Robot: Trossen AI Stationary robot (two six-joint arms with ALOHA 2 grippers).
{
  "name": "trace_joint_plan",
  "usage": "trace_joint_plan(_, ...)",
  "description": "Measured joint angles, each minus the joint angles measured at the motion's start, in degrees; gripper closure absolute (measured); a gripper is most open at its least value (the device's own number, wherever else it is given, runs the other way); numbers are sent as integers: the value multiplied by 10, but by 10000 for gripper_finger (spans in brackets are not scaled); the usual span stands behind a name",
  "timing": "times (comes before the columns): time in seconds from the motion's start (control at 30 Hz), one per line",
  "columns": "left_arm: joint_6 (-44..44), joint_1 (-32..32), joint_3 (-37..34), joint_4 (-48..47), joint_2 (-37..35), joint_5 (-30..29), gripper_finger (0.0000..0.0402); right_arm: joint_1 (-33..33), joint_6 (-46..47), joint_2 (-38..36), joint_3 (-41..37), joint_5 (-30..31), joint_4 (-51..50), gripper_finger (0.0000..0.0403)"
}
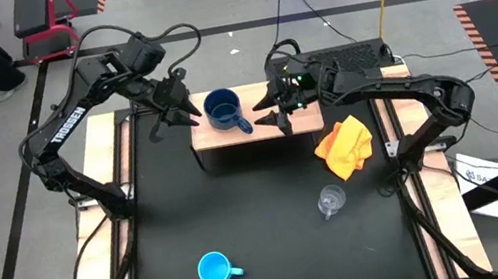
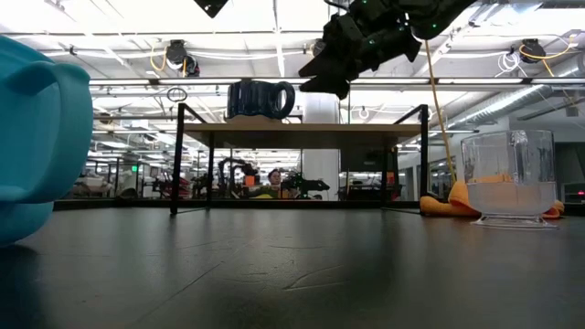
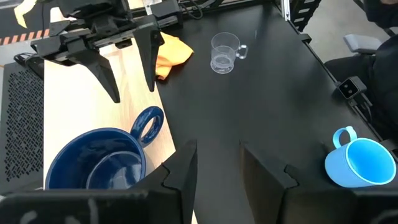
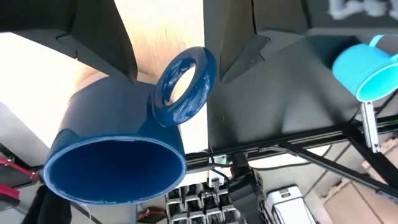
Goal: Stack small to large cups/mugs on shelf
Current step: Put the dark blue mug on the shelf
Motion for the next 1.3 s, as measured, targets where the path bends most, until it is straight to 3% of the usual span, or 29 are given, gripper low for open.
trace_joint_plan(0.13, 0, 0, 0, 0, 0, 0, 284, 12, 6, 0, -10, 36, 0, 181)
trace_joint_plan(0.4, -1, 0, 0, -1, 0, 0, 284, 16, 28, 0, -46, 31, 62, 181)
trace_joint_plan(1.3, -2, -1, 0, -4, 0, 0, 284, 35, 30, 0, -50, 19, 91, 181)
